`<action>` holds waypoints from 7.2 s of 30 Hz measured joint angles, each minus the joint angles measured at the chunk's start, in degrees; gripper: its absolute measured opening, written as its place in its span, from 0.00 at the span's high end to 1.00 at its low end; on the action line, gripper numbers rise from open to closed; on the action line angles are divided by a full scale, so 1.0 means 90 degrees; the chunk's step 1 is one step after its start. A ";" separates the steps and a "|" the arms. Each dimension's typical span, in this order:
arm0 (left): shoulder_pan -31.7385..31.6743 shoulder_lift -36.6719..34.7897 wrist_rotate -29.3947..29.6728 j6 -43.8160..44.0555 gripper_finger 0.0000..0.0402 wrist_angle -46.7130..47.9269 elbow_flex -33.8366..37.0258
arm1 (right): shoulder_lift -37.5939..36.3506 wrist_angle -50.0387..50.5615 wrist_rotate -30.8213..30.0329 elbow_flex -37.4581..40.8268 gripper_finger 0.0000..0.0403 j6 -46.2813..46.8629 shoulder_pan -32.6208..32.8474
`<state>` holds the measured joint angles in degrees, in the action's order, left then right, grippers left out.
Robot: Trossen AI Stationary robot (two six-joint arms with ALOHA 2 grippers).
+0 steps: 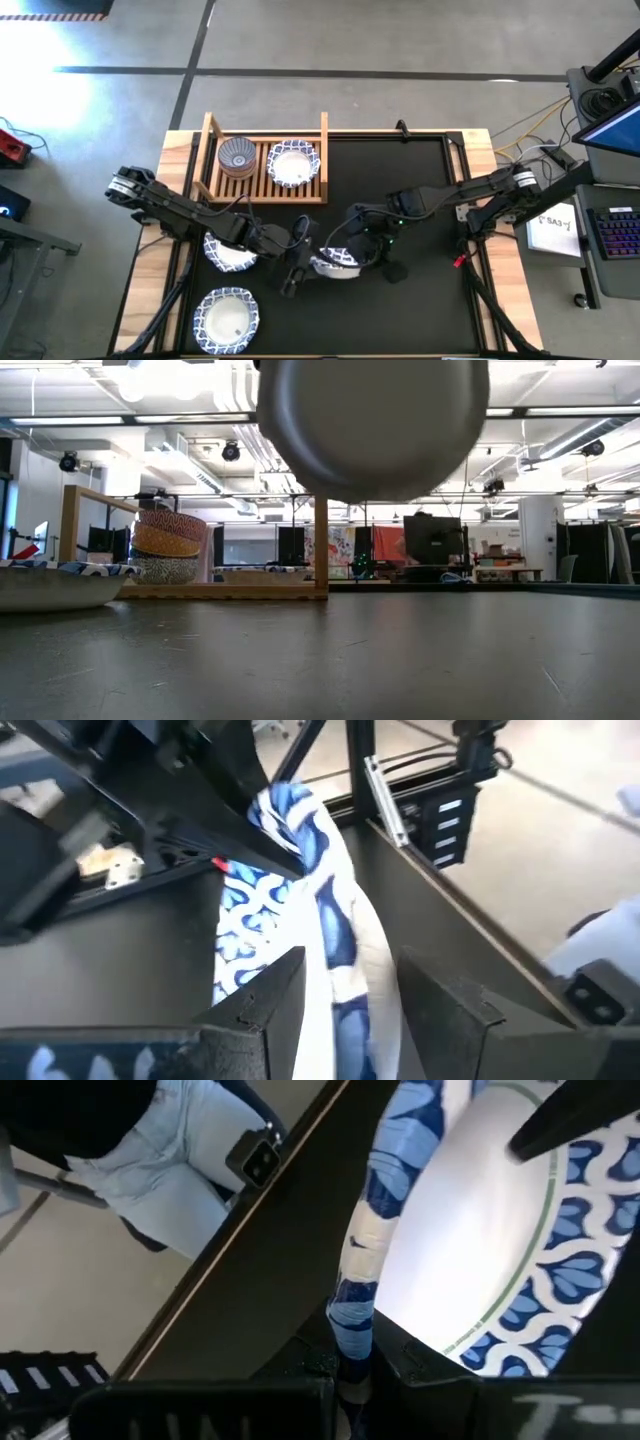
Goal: Place and stack bowls onto a shelf
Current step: Stack the white bowl on top of the white bowl on the shelf
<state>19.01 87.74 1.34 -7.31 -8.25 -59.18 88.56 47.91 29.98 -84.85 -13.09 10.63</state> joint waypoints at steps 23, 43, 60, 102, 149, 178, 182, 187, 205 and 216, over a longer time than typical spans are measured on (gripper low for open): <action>0.0014 0.0005 -0.0585 0.0433 0.99 -0.0035 0.0007 | -0.0035 -0.0179 -0.0618 -0.0125 0.72 0.1273 0.0000; -0.0336 -0.0034 0.0047 0.0693 1.00 0.1008 0.0015 | -0.0161 0.1931 -0.3236 -0.1474 0.50 0.0868 -0.0216; -0.0767 -0.0305 0.2004 0.1209 1.00 0.4529 -0.0534 | -0.0230 0.4208 -0.4336 -0.1843 0.50 0.1416 -0.0466; -0.3825 -0.0321 0.2251 0.0006 0.83 0.1771 0.1052 | -0.2086 0.2241 -0.4112 0.1561 0.50 0.1797 -0.1217; -0.3779 -0.0070 0.0226 0.0377 0.60 0.1384 0.1229 | -0.2089 0.2126 -0.4115 0.1561 0.50 0.1740 -0.1214; -0.3561 -0.1233 0.0633 0.0561 0.60 0.4239 0.1122 | -0.2089 0.2114 -0.4115 0.1595 0.50 0.1792 -0.1214; -0.3572 -0.1302 0.1187 0.0559 0.60 0.4417 0.1155 | -0.2089 0.2111 -0.4117 0.1595 0.50 0.1735 -0.1214; -0.3606 -0.1019 0.1251 0.0421 0.60 0.4140 0.1215 | -0.2089 0.2069 -0.4115 0.1597 0.50 0.1736 -0.1214; -0.3466 -0.0823 0.1309 0.0467 0.60 0.3818 0.1224 | -0.2089 0.2070 -0.4115 0.1602 0.50 0.1658 -0.1214; -0.3197 -0.1750 0.0662 0.1895 0.60 0.5372 0.1224 | -0.2089 0.2065 -0.4115 0.1624 0.50 0.1886 -0.1214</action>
<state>-9.76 71.99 7.29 9.75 40.09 -48.16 69.76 66.50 -7.05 -70.24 3.88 -0.29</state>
